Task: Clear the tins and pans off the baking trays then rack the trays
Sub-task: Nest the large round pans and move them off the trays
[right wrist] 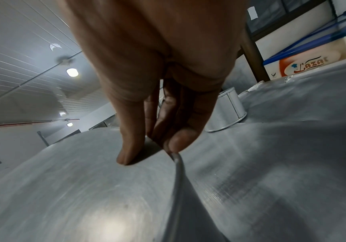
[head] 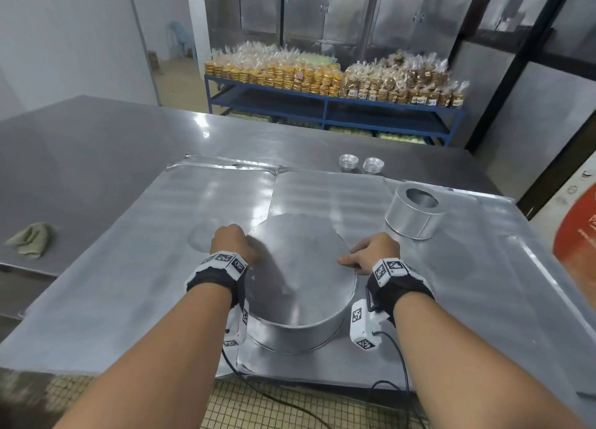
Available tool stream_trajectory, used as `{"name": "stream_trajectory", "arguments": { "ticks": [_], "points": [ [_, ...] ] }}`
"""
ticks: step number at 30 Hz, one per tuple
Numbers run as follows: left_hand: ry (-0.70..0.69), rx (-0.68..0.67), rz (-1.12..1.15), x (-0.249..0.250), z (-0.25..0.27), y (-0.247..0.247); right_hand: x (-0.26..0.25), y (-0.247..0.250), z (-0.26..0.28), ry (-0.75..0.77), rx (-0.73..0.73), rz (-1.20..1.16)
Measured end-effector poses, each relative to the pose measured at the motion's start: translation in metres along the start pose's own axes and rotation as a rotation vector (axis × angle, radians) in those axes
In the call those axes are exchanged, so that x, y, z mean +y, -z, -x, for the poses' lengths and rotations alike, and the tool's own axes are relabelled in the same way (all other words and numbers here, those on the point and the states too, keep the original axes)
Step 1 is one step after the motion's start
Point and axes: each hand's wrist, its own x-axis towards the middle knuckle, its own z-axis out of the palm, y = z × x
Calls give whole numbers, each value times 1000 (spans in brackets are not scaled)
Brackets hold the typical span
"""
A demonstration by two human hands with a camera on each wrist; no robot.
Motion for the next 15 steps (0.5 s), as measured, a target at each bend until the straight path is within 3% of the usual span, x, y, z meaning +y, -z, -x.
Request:
{"name": "stream_trajectory", "arguments": {
  "ticks": [9, 15],
  "points": [
    [4, -118, -117, -16, -14, 9, 14, -11, 15, -78, 58, 66],
    [-5, -217, -173, -26, -19, 7, 18, -10, 11, -83, -14, 105]
  ]
}}
